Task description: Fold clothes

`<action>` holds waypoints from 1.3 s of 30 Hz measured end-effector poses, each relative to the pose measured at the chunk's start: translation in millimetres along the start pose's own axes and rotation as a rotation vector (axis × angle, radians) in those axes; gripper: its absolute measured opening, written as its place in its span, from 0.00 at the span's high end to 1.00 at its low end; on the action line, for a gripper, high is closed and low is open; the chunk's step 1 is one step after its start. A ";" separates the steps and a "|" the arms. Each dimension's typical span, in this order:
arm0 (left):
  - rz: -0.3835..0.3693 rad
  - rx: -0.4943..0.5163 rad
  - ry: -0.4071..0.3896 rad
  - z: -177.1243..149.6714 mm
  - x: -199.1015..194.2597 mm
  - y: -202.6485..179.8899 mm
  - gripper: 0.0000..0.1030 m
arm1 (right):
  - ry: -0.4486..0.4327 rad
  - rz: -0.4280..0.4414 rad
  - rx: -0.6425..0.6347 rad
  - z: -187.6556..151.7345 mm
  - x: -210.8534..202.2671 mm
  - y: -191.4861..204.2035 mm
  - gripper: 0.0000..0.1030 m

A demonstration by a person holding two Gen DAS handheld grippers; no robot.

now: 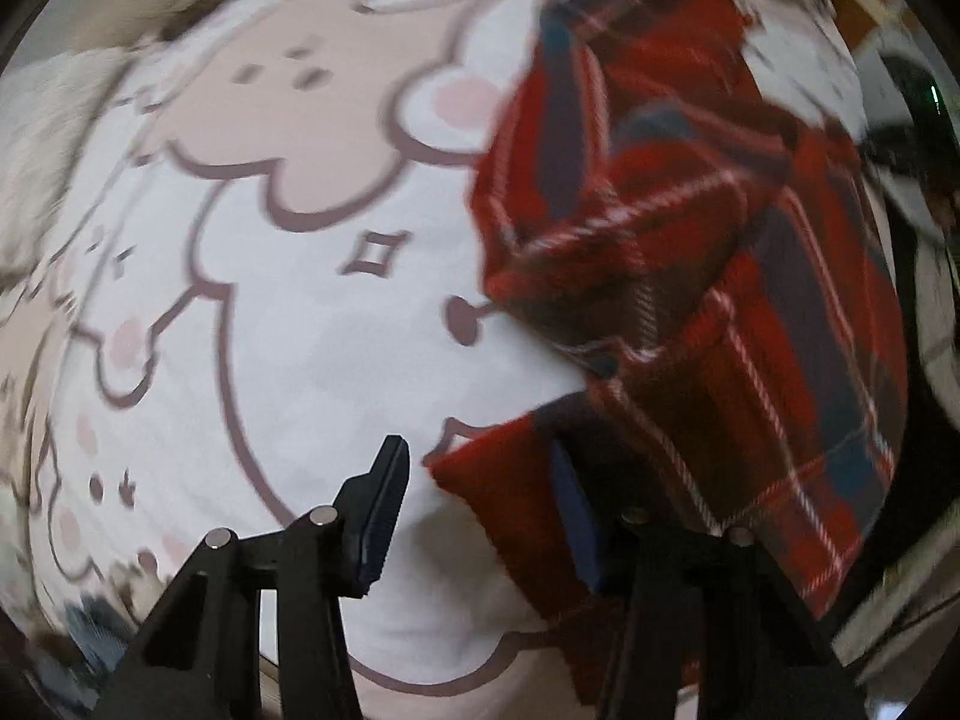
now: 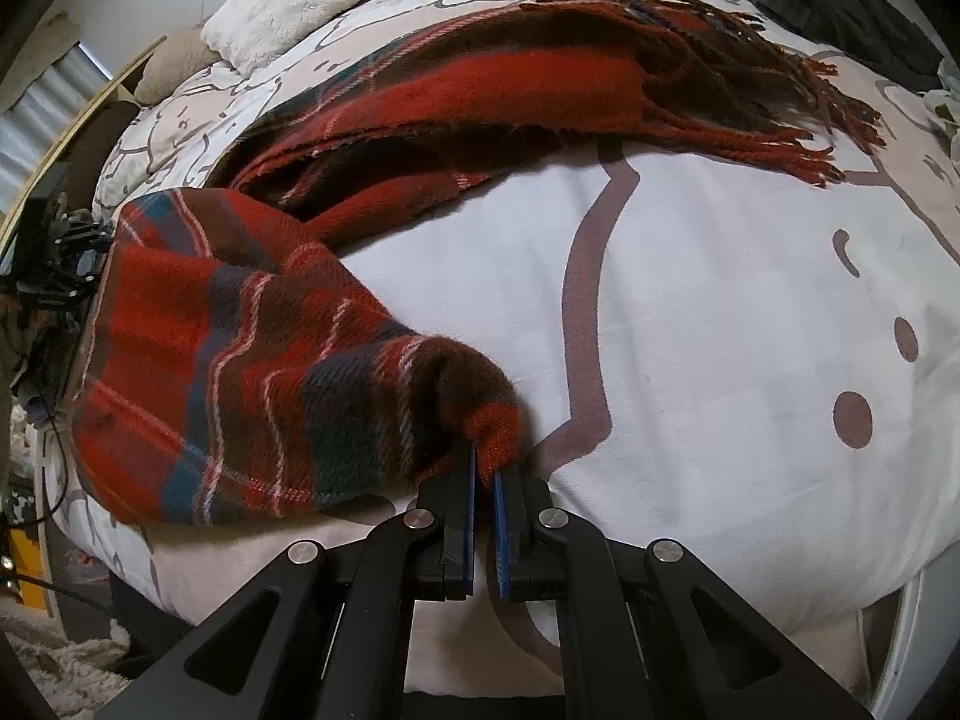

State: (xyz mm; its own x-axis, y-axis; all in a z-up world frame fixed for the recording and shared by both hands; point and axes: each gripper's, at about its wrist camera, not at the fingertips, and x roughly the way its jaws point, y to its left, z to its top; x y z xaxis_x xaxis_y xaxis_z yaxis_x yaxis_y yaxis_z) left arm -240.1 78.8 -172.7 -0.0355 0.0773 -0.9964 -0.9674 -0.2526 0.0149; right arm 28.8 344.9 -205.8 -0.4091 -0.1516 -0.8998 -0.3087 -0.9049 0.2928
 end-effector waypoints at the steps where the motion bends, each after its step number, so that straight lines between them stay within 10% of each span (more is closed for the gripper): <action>1: -0.017 0.027 0.026 2.5 4.0 -1.3 0.54 | 0.001 0.003 0.005 -0.1 0.0 -0.7 0.95; 11: -0.067 0.024 0.113 15.8 41.7 13.1 0.55 | 0.012 0.012 0.017 0.5 2.8 0.3 0.95; 16: -0.048 -0.109 0.002 -3.1 25.6 16.8 0.96 | 0.005 0.035 0.022 -0.8 2.6 -3.3 0.95; 23: 0.170 -0.380 -0.284 -58.5 -52.3 -1.7 0.96 | -0.046 0.013 0.018 -4.8 -6.8 -0.2 0.95; 30: 0.303 -0.685 -0.585 -153.6 -144.9 -91.2 0.96 | -0.317 -0.185 -0.382 -9.5 -70.2 62.4 0.95; 35: 0.270 -0.887 -0.566 -215.4 -109.3 -136.1 0.96 | -0.168 -0.333 -0.835 -48.4 -45.2 92.1 0.95; 39: 0.243 -1.040 -0.553 -240.5 -75.4 -153.7 0.96 | -0.115 -0.411 -0.917 -68.1 -25.2 83.6 0.82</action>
State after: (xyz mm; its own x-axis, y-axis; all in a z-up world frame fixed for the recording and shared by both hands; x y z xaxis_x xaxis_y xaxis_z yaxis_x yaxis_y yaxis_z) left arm -28.5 -120.2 -120.0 -0.5378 0.2586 -0.8024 -0.2644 -0.9555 -0.1308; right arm 71.7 245.9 -180.7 -0.5145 0.2365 -0.8242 0.3144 -0.8423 -0.4379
